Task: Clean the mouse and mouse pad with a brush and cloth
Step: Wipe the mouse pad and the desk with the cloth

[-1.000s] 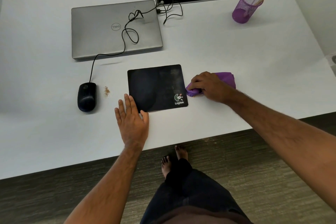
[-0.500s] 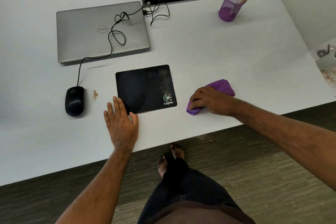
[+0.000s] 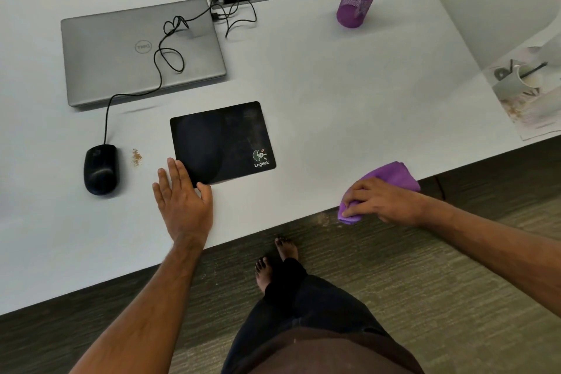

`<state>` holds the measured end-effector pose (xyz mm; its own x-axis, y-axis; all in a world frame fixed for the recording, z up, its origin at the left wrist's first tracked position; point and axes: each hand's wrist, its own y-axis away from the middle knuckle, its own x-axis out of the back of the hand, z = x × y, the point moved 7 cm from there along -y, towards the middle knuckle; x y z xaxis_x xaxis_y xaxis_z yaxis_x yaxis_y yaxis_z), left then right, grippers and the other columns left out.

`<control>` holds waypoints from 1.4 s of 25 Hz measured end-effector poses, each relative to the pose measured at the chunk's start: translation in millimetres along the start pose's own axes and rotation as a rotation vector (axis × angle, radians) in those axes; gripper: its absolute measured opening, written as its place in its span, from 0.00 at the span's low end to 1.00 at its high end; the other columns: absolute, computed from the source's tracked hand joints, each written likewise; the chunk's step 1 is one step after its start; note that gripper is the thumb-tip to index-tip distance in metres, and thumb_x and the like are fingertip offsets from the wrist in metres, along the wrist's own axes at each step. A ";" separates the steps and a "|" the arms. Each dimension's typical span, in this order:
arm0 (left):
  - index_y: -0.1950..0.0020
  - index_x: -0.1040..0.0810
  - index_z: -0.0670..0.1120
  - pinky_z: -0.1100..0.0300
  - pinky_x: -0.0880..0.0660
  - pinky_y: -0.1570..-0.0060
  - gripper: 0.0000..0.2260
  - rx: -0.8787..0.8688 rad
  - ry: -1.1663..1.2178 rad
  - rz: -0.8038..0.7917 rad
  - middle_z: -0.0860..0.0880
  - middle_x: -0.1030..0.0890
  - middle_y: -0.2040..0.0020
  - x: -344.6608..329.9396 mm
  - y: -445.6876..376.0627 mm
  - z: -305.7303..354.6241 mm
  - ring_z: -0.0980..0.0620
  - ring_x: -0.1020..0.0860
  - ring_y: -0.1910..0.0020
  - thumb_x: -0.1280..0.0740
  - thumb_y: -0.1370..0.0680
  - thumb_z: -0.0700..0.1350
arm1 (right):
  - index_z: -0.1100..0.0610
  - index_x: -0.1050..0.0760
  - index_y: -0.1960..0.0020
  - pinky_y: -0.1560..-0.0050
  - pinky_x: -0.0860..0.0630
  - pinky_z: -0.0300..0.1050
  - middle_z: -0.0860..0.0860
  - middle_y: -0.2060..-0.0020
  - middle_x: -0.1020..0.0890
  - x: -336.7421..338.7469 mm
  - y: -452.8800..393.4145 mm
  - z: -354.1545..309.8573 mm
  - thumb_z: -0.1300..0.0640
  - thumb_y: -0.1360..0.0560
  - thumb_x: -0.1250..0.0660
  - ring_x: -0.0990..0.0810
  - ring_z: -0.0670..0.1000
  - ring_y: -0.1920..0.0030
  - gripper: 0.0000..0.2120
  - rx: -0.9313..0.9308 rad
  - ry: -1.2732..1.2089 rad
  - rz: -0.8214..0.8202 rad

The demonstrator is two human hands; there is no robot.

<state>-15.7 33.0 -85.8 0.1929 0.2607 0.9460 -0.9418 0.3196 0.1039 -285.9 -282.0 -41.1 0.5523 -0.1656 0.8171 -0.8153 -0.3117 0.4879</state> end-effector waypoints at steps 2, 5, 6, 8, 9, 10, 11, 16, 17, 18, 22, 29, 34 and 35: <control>0.15 0.50 0.44 0.44 0.55 0.18 0.32 0.003 0.007 -0.001 0.46 0.49 0.15 0.3 0.3 -0.7 0.44 0.53 0.16 0.50 0.18 0.54 | 0.42 0.33 0.24 0.26 0.35 0.48 0.45 0.26 0.29 0.2 8.7 -1.3 0.68 0.25 0.31 0.34 0.51 0.25 0.36 -0.013 -0.029 0.012; 0.15 0.51 0.44 0.44 0.54 0.18 0.32 0.000 0.005 -0.005 0.46 0.49 0.15 0.5 0.5 -0.5 0.44 0.53 0.16 0.49 0.18 0.53 | 0.45 0.28 0.26 0.30 0.31 0.47 0.47 0.29 0.26 23.9 17.0 0.6 0.70 0.27 0.31 0.32 0.51 0.29 0.34 -0.030 -0.045 0.138; 0.15 0.51 0.44 0.44 0.54 0.18 0.32 -0.001 0.007 -0.008 0.46 0.49 0.15 0.2 0.6 -0.2 0.44 0.53 0.16 0.49 0.17 0.53 | 0.47 0.25 0.28 0.32 0.30 0.47 0.48 0.31 0.24 34.2 19.6 7.0 0.71 0.27 0.32 0.31 0.51 0.32 0.31 -0.053 -0.065 0.201; 0.15 0.51 0.44 0.44 0.55 0.18 0.32 0.005 0.008 -0.005 0.46 0.49 0.15 0.7 1.1 0.0 0.44 0.53 0.16 0.49 0.18 0.53 | 0.52 0.21 0.31 0.35 0.28 0.50 0.53 0.34 0.22 56.0 18.5 24.4 0.71 0.25 0.32 0.28 0.55 0.35 0.27 -0.089 -0.073 0.321; 0.15 0.50 0.44 0.44 0.55 0.18 0.32 0.006 0.006 -0.004 0.46 0.49 0.15 1.0 2.0 0.2 0.44 0.53 0.16 0.50 0.18 0.53 | 0.53 0.21 0.31 0.35 0.27 0.51 0.55 0.34 0.22 66.7 13.4 35.9 0.72 0.25 0.32 0.27 0.57 0.36 0.25 -0.127 -0.079 0.366; 0.15 0.50 0.44 0.44 0.54 0.18 0.32 0.004 0.006 -0.005 0.46 0.49 0.15 1.2 2.8 0.1 0.44 0.53 0.16 0.50 0.18 0.54 | 0.53 0.21 0.31 0.36 0.28 0.51 0.55 0.34 0.23 75.6 4.5 49.4 0.72 0.24 0.33 0.27 0.58 0.35 0.25 -0.189 -0.110 0.388; 0.15 0.50 0.44 0.44 0.54 0.18 0.32 0.001 0.007 -0.004 0.46 0.49 0.15 1.5 2.8 0.4 0.45 0.53 0.16 0.50 0.18 0.54 | 0.53 0.23 0.29 0.36 0.29 0.48 0.55 0.33 0.25 84.3 -7.1 62.9 0.72 0.23 0.35 0.27 0.57 0.35 0.26 -0.256 -0.151 0.400; 0.15 0.49 0.44 0.44 0.54 0.17 0.32 0.004 0.005 0.017 0.46 0.48 0.15 1.5 1.4 0.6 0.45 0.52 0.16 0.50 0.18 0.53 | 0.65 0.26 0.31 0.33 0.35 0.42 0.63 0.37 0.23 138.6 -79.9 121.5 0.70 0.20 0.37 0.24 0.62 0.36 0.18 -0.382 -0.320 0.561; 0.15 0.49 0.44 0.45 0.54 0.17 0.32 0.003 0.004 0.022 0.46 0.48 0.15 1.0 1.2 0.2 0.45 0.52 0.16 0.50 0.19 0.53 | 0.65 0.26 0.32 0.34 0.34 0.43 0.63 0.38 0.22 147.8 -93.9 129.6 0.70 0.21 0.37 0.24 0.62 0.36 0.17 -0.392 -0.347 0.571; 0.15 0.49 0.44 0.45 0.54 0.17 0.32 0.003 0.004 0.027 0.47 0.48 0.15 0.6 1.2 -0.1 0.45 0.52 0.16 0.50 0.19 0.54 | 0.65 0.25 0.32 0.34 0.34 0.44 0.62 0.37 0.22 153.6 -106.2 136.0 0.69 0.21 0.37 0.24 0.62 0.36 0.17 -0.406 -0.373 0.564; 0.15 0.48 0.44 0.45 0.54 0.17 0.32 0.002 0.000 0.033 0.47 0.48 0.15 0.3 0.7 0.3 0.46 0.52 0.16 0.50 0.18 0.54 | 0.65 0.26 0.29 0.27 0.34 0.51 0.62 0.33 0.22 149.6 -142.9 132.4 0.72 0.21 0.40 0.25 0.62 0.31 0.22 -0.392 -0.390 0.463; 0.15 0.49 0.44 0.45 0.54 0.17 0.32 0.003 0.006 0.014 0.47 0.49 0.15 1.5 1.3 0.7 0.46 0.53 0.16 0.50 0.18 0.53 | 0.59 0.17 0.41 0.36 0.30 0.53 0.54 0.44 0.17 98.1 -117.9 71.0 0.70 0.30 0.34 0.21 0.58 0.44 0.20 -0.203 -0.364 0.425; 0.15 0.50 0.44 0.45 0.55 0.17 0.32 -0.001 0.011 0.003 0.47 0.50 0.15 1.1 1.1 1.1 0.46 0.53 0.16 0.49 0.18 0.53 | 0.45 0.18 0.39 0.35 0.33 0.40 0.43 0.42 0.19 36.5 -55.5 37.4 0.57 0.27 0.34 0.25 0.44 0.40 0.18 -0.218 -0.393 0.349; 0.15 0.50 0.44 0.45 0.55 0.17 0.32 -0.001 0.014 0.000 0.47 0.50 0.15 1.0 0.9 1.1 0.46 0.53 0.16 0.49 0.18 0.53 | 0.43 0.19 0.38 0.34 0.34 0.37 0.41 0.41 0.20 27.5 -42.5 32.4 0.54 0.27 0.35 0.26 0.41 0.39 0.18 -0.231 -0.402 0.333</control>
<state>-16.7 32.5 -84.4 0.1971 0.2737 0.9414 -0.9414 0.3208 0.1039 -230.5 -303.6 -49.4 0.2451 -0.5769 0.7792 -0.9485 0.0237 0.3159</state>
